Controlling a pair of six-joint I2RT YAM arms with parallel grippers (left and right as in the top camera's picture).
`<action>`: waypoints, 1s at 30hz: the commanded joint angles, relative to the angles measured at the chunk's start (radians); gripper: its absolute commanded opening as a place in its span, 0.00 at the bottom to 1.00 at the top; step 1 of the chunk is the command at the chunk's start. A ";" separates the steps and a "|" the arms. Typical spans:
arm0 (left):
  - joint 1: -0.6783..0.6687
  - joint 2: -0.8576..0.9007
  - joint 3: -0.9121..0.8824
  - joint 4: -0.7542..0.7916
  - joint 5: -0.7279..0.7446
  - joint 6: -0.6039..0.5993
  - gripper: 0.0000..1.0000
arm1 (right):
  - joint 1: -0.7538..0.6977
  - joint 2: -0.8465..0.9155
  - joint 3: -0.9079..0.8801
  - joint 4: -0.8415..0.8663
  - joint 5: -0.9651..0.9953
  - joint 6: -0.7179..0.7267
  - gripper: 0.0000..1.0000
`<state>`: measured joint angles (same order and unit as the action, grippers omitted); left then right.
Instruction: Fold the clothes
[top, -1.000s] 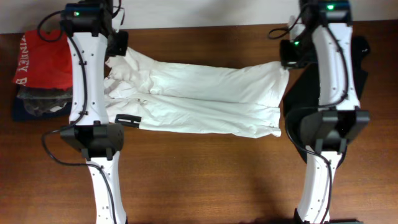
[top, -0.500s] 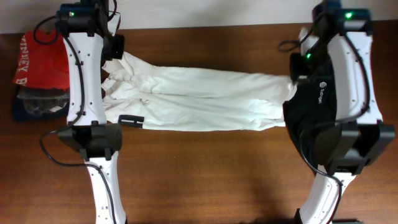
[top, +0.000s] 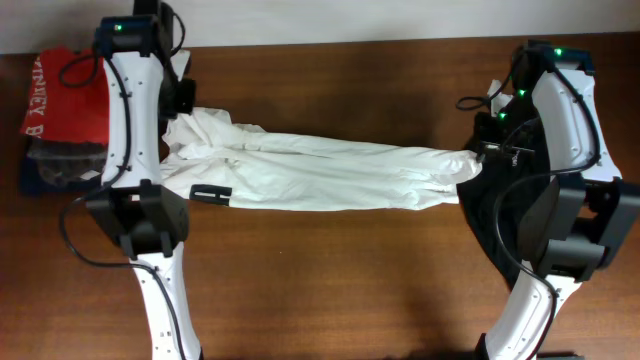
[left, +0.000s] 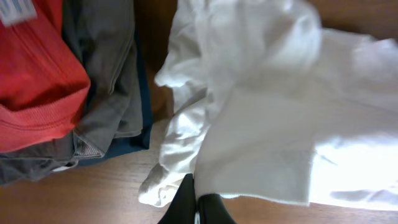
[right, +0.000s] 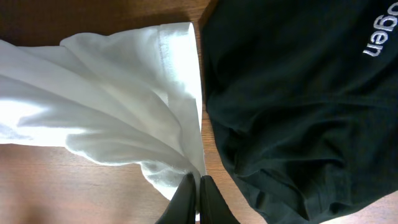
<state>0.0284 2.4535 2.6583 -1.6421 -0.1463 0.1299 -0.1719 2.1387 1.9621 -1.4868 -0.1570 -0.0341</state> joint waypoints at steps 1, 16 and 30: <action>0.020 -0.017 -0.056 0.015 0.001 -0.013 0.01 | -0.005 -0.004 -0.002 0.000 -0.024 -0.015 0.04; 0.020 -0.017 -0.177 -0.035 -0.001 -0.012 0.01 | -0.005 -0.004 -0.057 -0.011 -0.043 -0.015 0.04; 0.020 -0.017 -0.181 -0.042 -0.012 -0.013 0.76 | -0.005 -0.004 -0.107 0.003 -0.043 -0.015 0.63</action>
<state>0.0463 2.4535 2.4847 -1.6836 -0.1501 0.1204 -0.1753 2.1387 1.8603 -1.4834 -0.1875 -0.0460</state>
